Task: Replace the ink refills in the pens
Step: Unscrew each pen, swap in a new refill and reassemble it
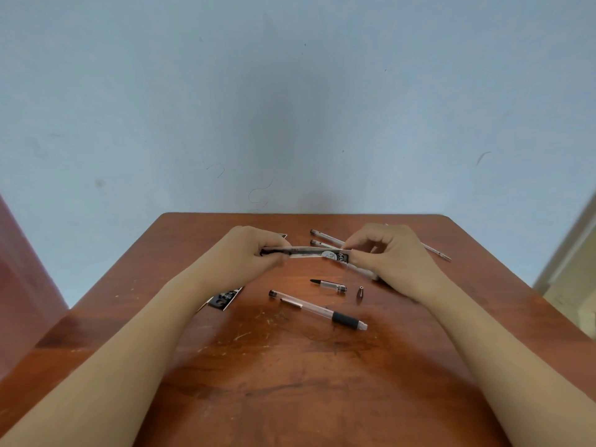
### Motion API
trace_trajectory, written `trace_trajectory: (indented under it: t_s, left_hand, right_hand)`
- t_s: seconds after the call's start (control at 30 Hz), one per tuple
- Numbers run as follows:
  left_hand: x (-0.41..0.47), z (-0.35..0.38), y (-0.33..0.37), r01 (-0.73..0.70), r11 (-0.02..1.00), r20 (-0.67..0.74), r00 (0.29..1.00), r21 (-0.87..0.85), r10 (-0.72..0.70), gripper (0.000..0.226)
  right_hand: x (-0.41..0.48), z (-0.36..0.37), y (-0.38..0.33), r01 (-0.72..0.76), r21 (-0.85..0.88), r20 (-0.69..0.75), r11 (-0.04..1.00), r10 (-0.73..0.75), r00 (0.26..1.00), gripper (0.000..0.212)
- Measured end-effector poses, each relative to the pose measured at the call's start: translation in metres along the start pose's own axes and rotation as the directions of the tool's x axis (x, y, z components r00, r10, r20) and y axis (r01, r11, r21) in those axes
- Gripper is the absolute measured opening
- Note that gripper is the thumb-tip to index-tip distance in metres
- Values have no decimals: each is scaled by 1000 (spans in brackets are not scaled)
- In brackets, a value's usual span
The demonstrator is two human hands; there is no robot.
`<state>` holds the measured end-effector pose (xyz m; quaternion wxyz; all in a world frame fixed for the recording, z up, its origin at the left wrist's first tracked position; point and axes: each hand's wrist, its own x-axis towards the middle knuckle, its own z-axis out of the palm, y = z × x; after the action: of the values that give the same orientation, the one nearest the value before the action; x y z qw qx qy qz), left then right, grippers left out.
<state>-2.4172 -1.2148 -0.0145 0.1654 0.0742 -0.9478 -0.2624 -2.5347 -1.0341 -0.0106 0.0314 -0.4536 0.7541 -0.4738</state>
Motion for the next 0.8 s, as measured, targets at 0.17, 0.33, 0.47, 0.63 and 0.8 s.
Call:
trace_trajectory:
  t_s: [0.17,0.33,0.47,0.63,0.8]
  left_hand:
    - [0,-1,1,36,998,41,999,-43,-34,19]
    - [3,-2,-5,72,996,19,997,-49,-71,17]
    - [4,-7,-13,104,992,-58,992,-68,-108,16]
    - [6,-10,-25,185,969,-318,940,161,-127,26]
    - [10,-15,-49,440,827,-538,817,350,-207,27]
  right_hand:
    - [2,-3,2,-25,5,5,1000,25,1000,30]
    - [6,-9,11,-113,69,-41,991,116,992,10]
    - [11,-24,23,-170,209,-169,963,207,964,16]
    - [15,-35,37,-206,279,-279,938,285,917,22]
    - [17,-37,48,-235,305,-348,923,338,874,24]
